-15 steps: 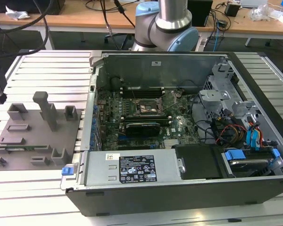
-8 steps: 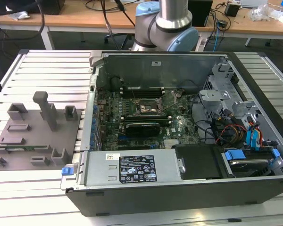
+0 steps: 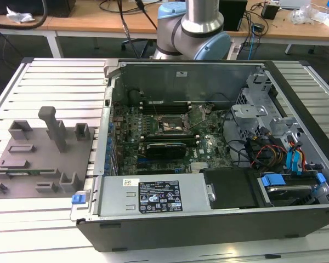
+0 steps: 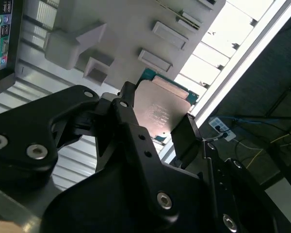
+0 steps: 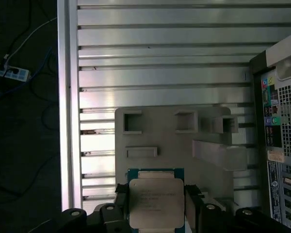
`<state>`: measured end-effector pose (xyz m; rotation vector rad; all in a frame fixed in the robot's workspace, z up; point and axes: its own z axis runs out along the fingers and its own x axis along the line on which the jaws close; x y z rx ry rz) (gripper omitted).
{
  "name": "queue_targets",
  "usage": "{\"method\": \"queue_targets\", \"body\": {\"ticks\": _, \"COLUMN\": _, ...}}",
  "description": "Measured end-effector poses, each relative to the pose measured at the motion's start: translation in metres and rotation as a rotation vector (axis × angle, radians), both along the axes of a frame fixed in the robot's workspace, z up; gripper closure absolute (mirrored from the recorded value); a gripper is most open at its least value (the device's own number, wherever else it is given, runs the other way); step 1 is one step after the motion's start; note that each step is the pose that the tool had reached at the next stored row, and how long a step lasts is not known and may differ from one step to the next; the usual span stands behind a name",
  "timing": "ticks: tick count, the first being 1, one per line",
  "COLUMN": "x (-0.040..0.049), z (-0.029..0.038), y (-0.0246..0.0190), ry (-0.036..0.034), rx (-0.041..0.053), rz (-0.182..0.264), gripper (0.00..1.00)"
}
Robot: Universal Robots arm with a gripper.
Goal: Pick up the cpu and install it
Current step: 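Pick up the cpu and move it towards the insertion slot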
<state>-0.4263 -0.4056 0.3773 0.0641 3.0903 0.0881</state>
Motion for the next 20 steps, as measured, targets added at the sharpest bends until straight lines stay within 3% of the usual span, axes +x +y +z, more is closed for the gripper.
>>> {"method": "queue_targets", "body": {"ticks": 2, "x": 0.0, "z": 0.0058, "y": 0.0002, "ry": -0.0015, "rx": -0.0001, "rz": 0.0, "gripper": 0.45}}
{"method": "queue_targets", "body": {"ticks": 5, "x": 0.0, "z": 0.0242, "y": 0.001, "ry": -0.0053, "rx": -0.0004, "rz": 0.0, "gripper": 0.45}}
{"method": "queue_targets", "body": {"ticks": 7, "x": 0.0, "z": 0.0314, "y": 0.0013, "ry": -0.007, "rx": -0.0005, "rz": 0.0, "gripper": 0.45}}
{"method": "queue_targets", "body": {"ticks": 14, "x": 0.0001, "z": 0.0341, "y": 0.0016, "ry": -0.0099, "rx": -0.0045, "rz": 0.0, "gripper": 0.45}}
{"method": "queue_targets", "body": {"ticks": 20, "x": 0.0153, "z": 0.0341, "y": 0.0016, "ry": -0.01, "rx": -0.0044, "rz": 0.0, "gripper": 0.45}}
